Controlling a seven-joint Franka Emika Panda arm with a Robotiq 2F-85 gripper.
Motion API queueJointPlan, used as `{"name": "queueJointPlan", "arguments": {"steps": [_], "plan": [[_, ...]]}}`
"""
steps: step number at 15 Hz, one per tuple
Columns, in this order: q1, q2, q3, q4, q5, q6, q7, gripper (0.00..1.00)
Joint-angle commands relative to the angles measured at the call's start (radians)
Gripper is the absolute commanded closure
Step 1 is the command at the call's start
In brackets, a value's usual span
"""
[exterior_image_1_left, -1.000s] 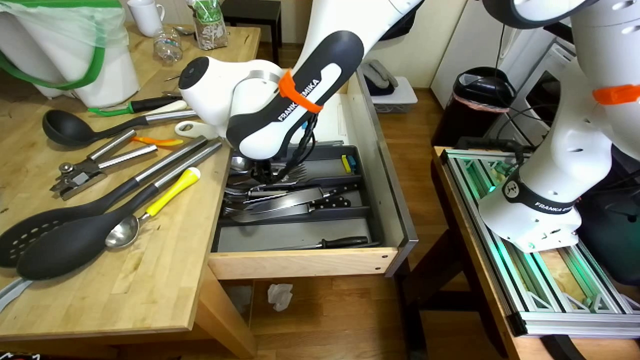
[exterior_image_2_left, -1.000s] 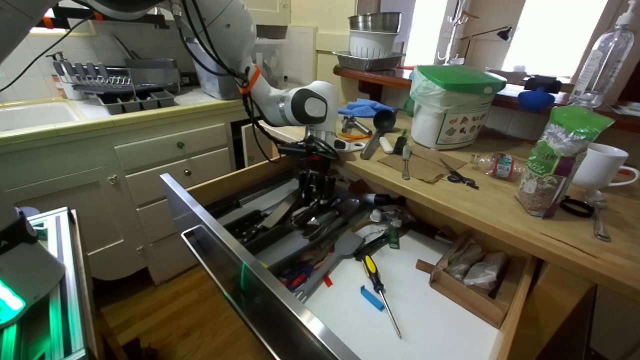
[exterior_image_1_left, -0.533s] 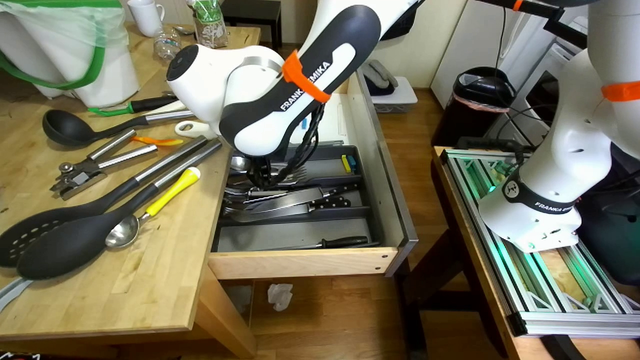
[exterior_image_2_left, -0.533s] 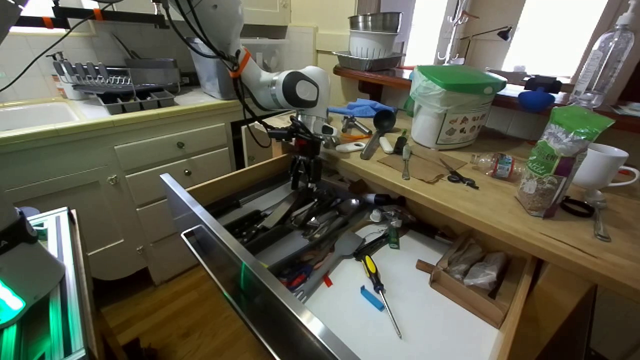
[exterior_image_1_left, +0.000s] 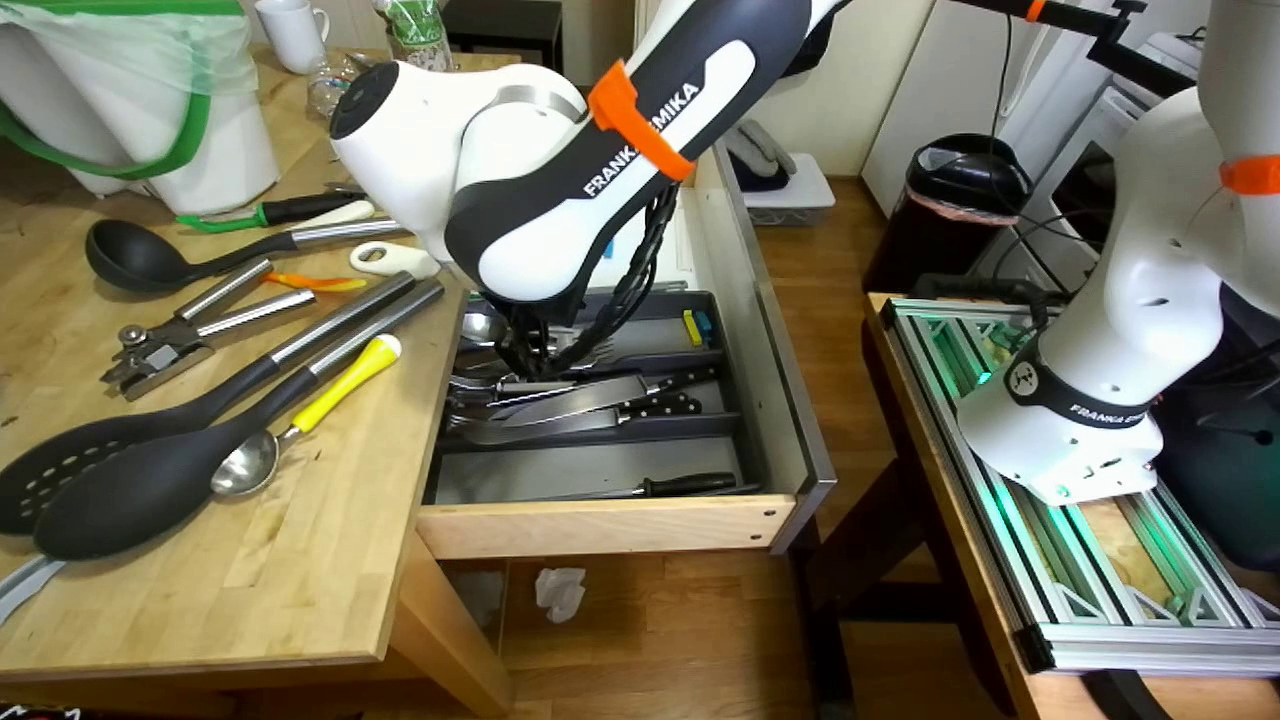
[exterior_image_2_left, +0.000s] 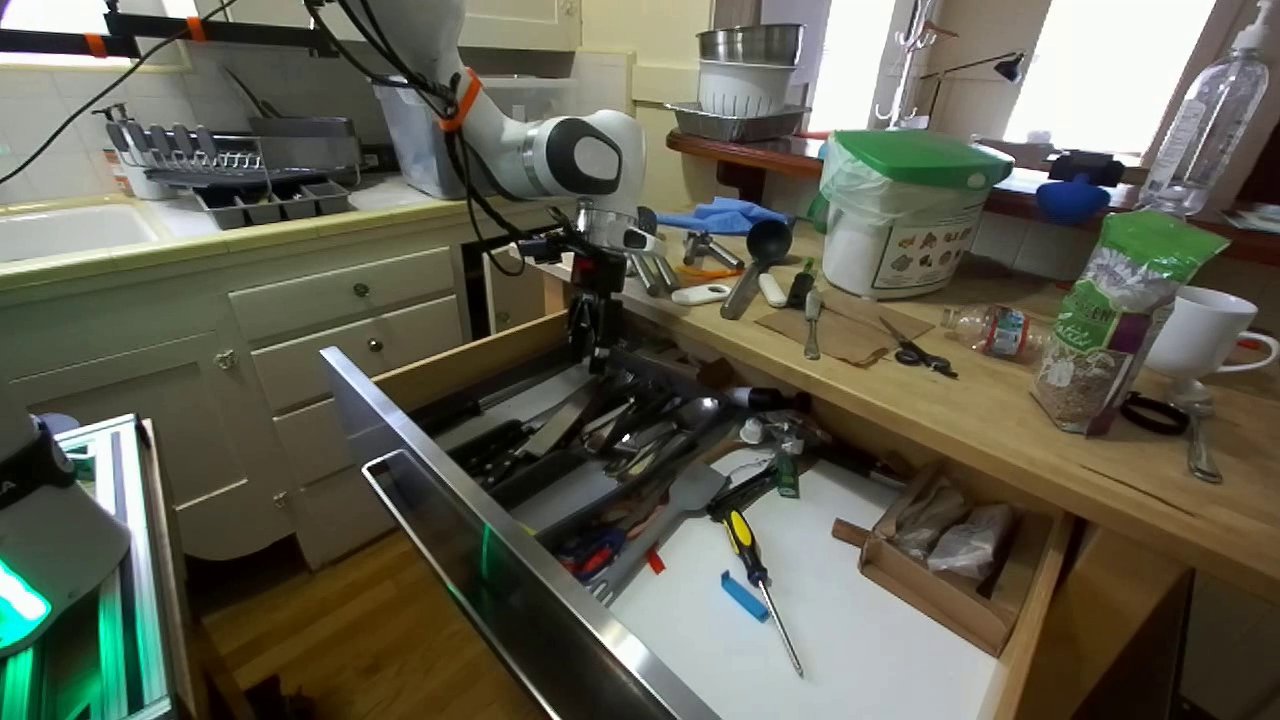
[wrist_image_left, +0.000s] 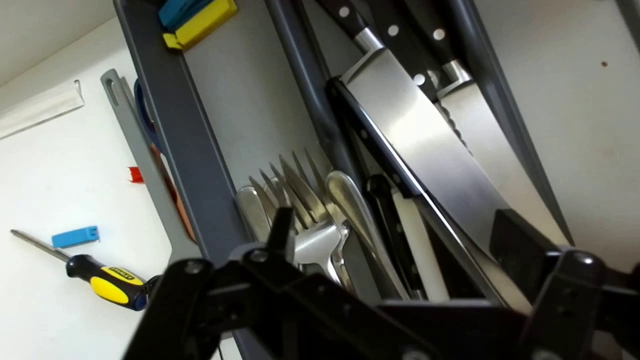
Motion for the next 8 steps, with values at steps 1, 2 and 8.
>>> {"name": "queueJointPlan", "arguments": {"steps": [1, 2, 8], "plan": [[0.050, -0.068, -0.033, -0.097, -0.107, 0.049, 0.043, 0.00], [0.066, -0.093, -0.039, -0.133, -0.171, 0.073, 0.036, 0.00], [0.115, -0.287, -0.056, -0.405, -0.526, 0.261, 0.115, 0.00]]}}
